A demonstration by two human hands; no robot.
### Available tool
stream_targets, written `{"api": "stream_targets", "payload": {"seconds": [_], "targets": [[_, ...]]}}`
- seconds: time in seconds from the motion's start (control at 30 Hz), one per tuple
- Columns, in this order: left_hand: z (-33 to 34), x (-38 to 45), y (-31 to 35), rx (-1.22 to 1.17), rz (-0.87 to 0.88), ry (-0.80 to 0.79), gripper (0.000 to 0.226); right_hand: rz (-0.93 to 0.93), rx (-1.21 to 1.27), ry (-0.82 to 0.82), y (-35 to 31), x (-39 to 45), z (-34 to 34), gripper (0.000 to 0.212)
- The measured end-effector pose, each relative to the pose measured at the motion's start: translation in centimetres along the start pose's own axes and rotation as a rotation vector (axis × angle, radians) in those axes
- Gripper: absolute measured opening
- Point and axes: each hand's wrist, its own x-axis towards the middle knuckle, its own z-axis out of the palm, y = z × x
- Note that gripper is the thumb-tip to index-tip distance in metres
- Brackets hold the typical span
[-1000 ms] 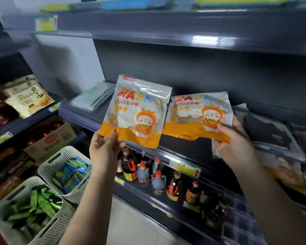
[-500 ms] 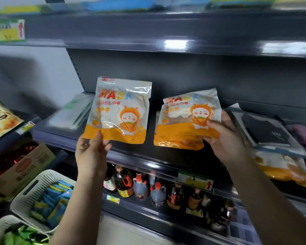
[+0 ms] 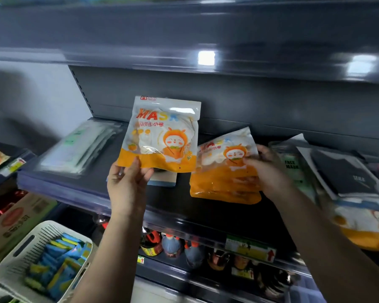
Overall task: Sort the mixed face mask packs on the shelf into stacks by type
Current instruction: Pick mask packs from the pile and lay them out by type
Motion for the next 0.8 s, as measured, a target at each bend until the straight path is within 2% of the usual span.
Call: {"api": "stream_targets", "payload": {"seconds": [0.07, 0.13, 0.2, 0.27, 0.3, 0.37, 0.47, 0.57, 0.67, 0.8], "targets": [[0.2, 0.4, -0.1, 0.004, -0.019, -0.023, 0.017, -0.092, -0.409, 0.096, -0.2, 0.1, 0.2, 0.046], [0.5, 0.9, 0.0, 0.011, -0.041, -0.043, 0.017, -0.176, -0.764, 0.151, -0.3, 0.1, 0.4, 0.062], [0.7, 1.3, 0.2, 0.033, -0.063, -0.064, 0.017, -0.228, -0.978, 0.219, -0.5, -0.4, 0.5, 0.07], [0.9, 1.6, 0.3, 0.048, -0.093, -0.083, 0.016, -0.279, -1.11, 0.266, -0.6, -1.1, 1.0, 0.065], [0.9, 1.8, 0.4, 0.052, -0.113, -0.092, 0.014, -0.32, -1.108, 0.268, -0.8, -1.4, 1.5, 0.058], [1.0, 2.2, 0.6, 0.06, -0.154, -0.112, 0.011, -0.361, -0.924, 0.226, -1.6, -2.3, 2.9, 0.045], [1.2, 2.8, 0.5, 0.047, -0.22, -0.147, 0.008, -0.217, -0.509, 0.065, -2.3, -3.6, 5.3, 0.036], [1.8, 2.8, 0.4, 0.041, -0.279, -0.235, 0.011, -0.132, -0.307, -0.029, -2.0, -4.0, 6.8, 0.041], [2.3, 2.7, 0.2, 0.151, -0.267, -0.358, 0.018, -0.151, -0.239, 0.048, -1.2, -3.4, 6.9, 0.052], [2.7, 3.8, -1.0, 0.611, -0.022, -0.514, 0.024, -0.192, -0.393, 0.238, -0.8, -2.6, 5.4, 0.046]]}}
